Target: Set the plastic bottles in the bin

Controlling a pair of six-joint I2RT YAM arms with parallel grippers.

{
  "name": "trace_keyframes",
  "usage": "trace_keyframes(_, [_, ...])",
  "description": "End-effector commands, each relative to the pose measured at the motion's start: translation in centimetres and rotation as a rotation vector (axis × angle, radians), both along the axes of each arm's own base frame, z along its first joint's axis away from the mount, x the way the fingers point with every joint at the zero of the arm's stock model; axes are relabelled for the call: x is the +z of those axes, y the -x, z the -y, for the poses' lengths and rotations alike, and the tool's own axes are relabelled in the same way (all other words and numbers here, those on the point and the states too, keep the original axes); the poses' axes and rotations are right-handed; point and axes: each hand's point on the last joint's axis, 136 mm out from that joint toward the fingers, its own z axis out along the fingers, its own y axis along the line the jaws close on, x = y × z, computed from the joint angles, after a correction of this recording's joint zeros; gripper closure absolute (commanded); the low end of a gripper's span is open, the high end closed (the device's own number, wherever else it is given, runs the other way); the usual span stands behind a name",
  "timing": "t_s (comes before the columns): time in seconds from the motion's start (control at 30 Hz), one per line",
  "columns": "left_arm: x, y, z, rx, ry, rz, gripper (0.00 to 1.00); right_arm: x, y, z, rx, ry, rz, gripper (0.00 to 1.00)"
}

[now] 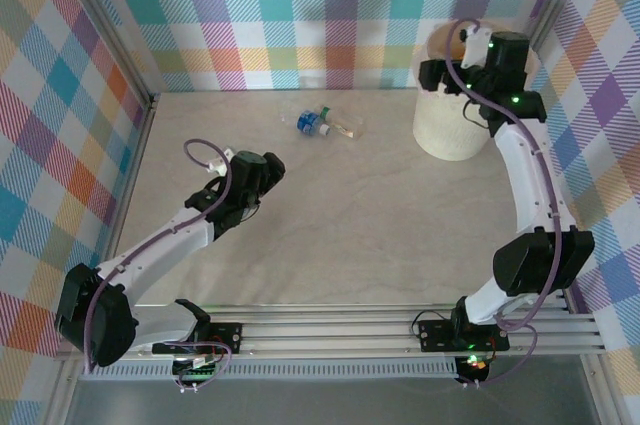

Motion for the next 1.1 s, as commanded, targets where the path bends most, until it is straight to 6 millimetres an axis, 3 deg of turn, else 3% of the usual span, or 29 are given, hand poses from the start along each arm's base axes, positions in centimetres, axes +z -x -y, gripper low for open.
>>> trace_keyframes(0.0, [1.7, -1.2, 0.3, -0.002, 0.025, 0.054, 0.0, 0.4, 1.5, -6.9, 0.31, 0.046, 0.101, 0.0])
trace_keyframes(0.13, [1.6, -1.4, 0.6, -0.018, 0.02, 0.062, 0.0, -3.9, 1.7, -11.7, 0.485, 0.13, 0.047, 0.0])
trace_keyframes(0.27, [1.6, -1.5, 0.7, -0.032, 0.007, 0.067, 0.0, -8.5, 0.4, -14.2, 0.572, 0.199, -0.005, 0.0])
trace_keyframes(0.7, [0.7, -1.7, 0.5, -0.048, -0.048, 0.061, 0.0, -21.4, -8.4, -14.0, 0.595, 0.49, -0.165, 0.01])
trace_keyframes(0.9, [0.3, -1.8, 1.0, -0.083, -0.074, 0.033, 0.0, -24.8, -12.0, -14.3, 0.604, 0.566, -0.147, 0.03])
trace_keyframes(1.07, [0.2, -2.0, 1.1, -0.096, -0.087, 0.036, 0.0, -27.4, -12.3, -15.6, 0.689, 0.553, -0.156, 0.04])
